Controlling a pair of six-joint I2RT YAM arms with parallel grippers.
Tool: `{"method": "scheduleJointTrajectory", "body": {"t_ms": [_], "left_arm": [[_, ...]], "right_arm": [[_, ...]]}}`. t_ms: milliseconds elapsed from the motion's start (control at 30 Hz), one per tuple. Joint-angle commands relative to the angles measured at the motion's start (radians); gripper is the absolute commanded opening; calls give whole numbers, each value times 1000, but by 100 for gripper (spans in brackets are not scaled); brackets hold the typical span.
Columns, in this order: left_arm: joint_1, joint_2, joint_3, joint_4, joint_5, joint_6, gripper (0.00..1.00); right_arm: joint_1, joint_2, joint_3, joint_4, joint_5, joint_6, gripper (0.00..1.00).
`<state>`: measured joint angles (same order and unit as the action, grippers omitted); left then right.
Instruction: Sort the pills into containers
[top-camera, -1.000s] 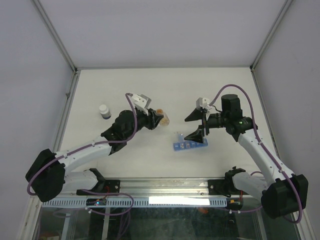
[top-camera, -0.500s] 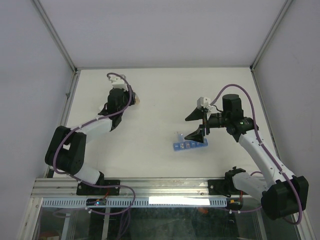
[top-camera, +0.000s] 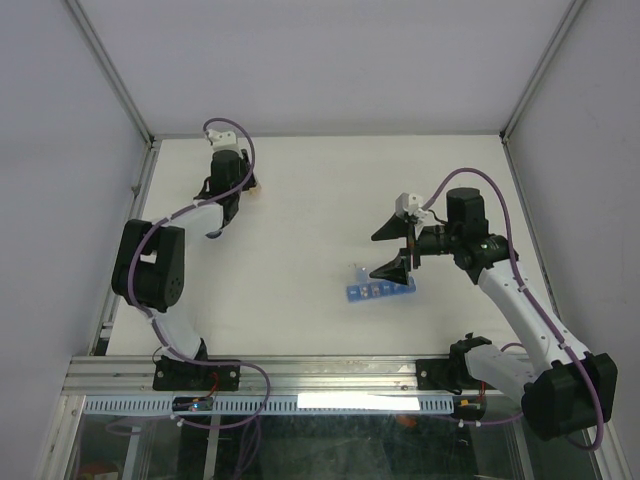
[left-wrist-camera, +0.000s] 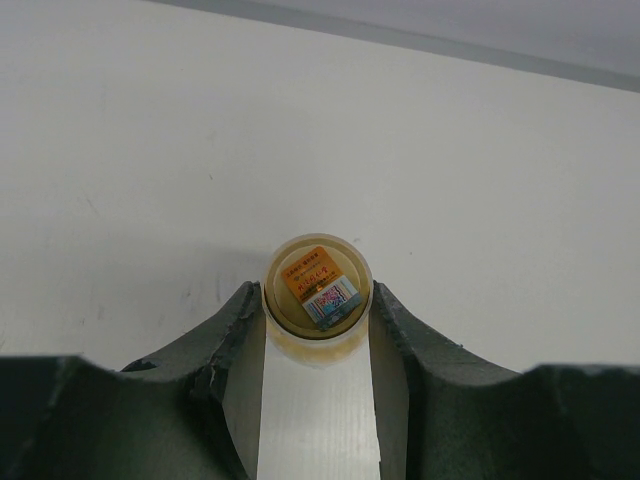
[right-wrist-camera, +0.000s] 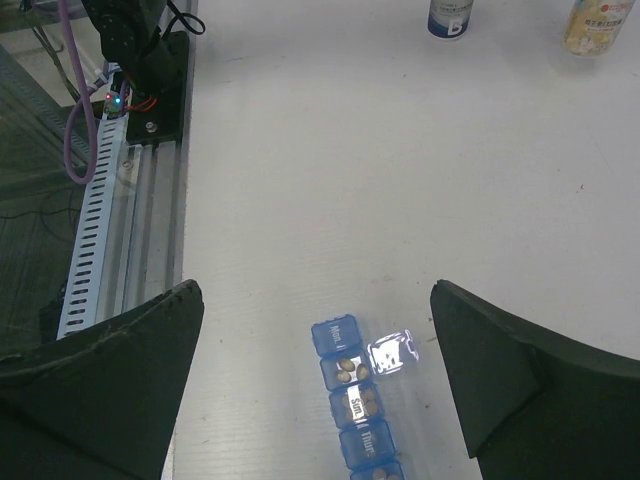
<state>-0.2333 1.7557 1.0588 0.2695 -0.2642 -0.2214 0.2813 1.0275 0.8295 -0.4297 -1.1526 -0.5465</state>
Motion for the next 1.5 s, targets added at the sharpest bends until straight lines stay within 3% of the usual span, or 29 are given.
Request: {"method": "scheduleJointTrajectory", "body": {"t_ms": [0,400,433,567,667,800,900,1033,1300,1467], "left_arm": [[21,36,99,-14,-65,-9,0],[38,145,199,-95,-118,0,3],[37,152,207,-105,-126,-4,13],[38,121,211,-126,-106,-16,70],[37,38,189,-126,-60,-41,90],[35,-99,119,-107,55,-74,91],[28,-220,24,-55,240,-93,89],[-48,-413,-174,136,442,-81,88],[-310,-615,-507,445,678,-57,83],[-432,-648,-658,587,707,-34,82]], "right_arm": [[-8,-24,9,44,-27,14,99],[-14,-23,8,48,-27,16,100],[-14,-23,7,47,-26,16,100],[-19,-23,8,48,-26,17,99],[-19,-18,6,52,-24,22,99],[-26,-7,-10,107,-24,89,99],[-43,2,-33,175,-32,153,99],[-77,-6,-47,187,-53,136,99],[-118,-39,-55,-163,-238,-423,100],[-118,-19,-49,-323,-153,-648,99]]}}
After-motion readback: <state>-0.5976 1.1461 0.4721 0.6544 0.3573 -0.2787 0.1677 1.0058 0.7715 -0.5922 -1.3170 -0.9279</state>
